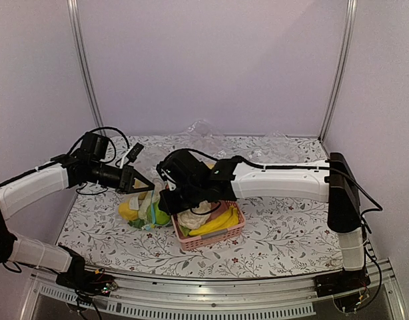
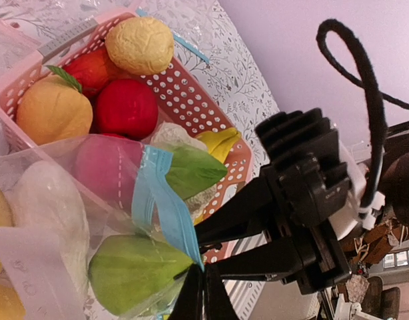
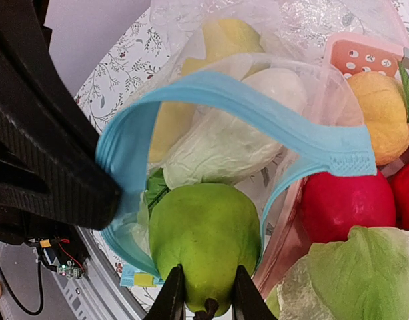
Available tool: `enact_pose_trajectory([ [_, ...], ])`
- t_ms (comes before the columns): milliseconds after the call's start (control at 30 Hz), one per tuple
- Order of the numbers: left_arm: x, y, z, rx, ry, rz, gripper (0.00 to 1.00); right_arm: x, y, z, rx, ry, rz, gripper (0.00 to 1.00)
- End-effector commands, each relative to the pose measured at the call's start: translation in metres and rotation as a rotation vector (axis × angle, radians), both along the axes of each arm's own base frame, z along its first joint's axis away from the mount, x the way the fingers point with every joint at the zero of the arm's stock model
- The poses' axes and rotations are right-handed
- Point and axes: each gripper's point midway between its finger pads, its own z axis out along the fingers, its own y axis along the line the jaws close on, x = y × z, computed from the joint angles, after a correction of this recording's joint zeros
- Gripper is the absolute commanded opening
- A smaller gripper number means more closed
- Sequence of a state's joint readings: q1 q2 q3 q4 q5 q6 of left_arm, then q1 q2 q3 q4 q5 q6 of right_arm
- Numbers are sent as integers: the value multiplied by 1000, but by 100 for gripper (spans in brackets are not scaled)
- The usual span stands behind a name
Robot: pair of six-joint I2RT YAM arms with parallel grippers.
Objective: Place the food in the zip-top bag and seal the zipper
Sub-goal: Place the fake fruit in the zipper food storage bag.
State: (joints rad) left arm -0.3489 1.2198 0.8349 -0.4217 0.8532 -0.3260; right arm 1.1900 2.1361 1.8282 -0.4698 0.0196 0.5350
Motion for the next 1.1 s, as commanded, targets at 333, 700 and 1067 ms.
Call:
enact_pose_trajectory([
  [333,-4,-8,3,-35,-13,-40,0,9,8,6,128,79,-40,17],
  [700,-1,-5,-1,-2,-12,-17,0,27,-1,50,296,16,-152,17],
  [1067,-3,-9,3,-36,1,-40,0,36,-5,72,379,-26,-194,18],
])
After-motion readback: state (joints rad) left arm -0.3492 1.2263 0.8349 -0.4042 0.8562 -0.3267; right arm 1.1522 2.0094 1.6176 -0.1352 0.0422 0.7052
